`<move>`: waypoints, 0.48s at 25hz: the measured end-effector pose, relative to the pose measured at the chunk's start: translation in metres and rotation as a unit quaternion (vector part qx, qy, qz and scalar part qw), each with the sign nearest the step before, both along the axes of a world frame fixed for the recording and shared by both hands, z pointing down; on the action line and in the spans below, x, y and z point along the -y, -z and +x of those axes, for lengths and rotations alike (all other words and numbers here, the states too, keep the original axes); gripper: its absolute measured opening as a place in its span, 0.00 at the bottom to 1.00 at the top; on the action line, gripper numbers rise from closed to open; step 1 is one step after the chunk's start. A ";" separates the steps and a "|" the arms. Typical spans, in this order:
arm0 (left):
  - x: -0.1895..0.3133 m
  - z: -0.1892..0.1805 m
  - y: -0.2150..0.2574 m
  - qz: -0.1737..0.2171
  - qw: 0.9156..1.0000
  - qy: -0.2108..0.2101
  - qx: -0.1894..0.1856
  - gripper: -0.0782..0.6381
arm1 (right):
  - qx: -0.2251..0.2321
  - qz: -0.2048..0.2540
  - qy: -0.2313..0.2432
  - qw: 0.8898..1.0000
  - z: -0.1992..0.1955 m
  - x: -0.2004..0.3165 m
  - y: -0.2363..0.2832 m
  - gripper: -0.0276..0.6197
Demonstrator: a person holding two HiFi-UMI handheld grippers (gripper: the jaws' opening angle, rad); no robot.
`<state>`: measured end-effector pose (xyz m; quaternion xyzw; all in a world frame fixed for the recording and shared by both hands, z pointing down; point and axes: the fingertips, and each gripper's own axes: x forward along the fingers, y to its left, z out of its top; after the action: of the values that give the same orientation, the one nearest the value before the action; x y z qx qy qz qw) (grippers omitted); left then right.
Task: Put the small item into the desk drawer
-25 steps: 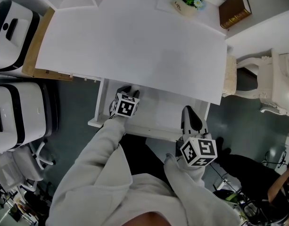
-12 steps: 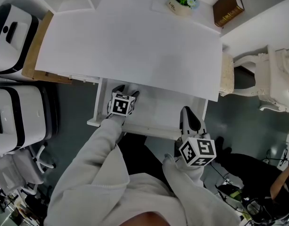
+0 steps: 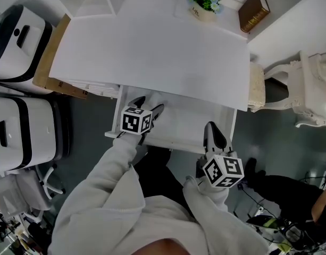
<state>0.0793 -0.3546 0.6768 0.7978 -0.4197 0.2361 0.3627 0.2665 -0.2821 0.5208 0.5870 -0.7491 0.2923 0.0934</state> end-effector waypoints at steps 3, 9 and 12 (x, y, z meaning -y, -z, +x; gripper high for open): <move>-0.008 0.000 0.025 0.019 0.999 0.000 -0.028 0.61 | 0.002 0.014 -0.012 1.000 -0.001 -0.011 0.008 0.10; -0.023 -0.001 0.071 0.060 0.995 -0.002 -0.073 0.61 | 0.000 0.039 -0.034 0.999 0.001 -0.032 0.023 0.10; -0.028 -0.008 0.092 0.082 0.993 0.000 -0.084 0.61 | -0.001 0.051 -0.043 0.998 0.000 -0.040 0.031 0.10</move>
<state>0.0714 -0.3261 0.5843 0.8421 -0.4055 0.1326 0.3301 0.2664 -0.2420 0.4901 0.6232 -0.7370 0.2566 0.0513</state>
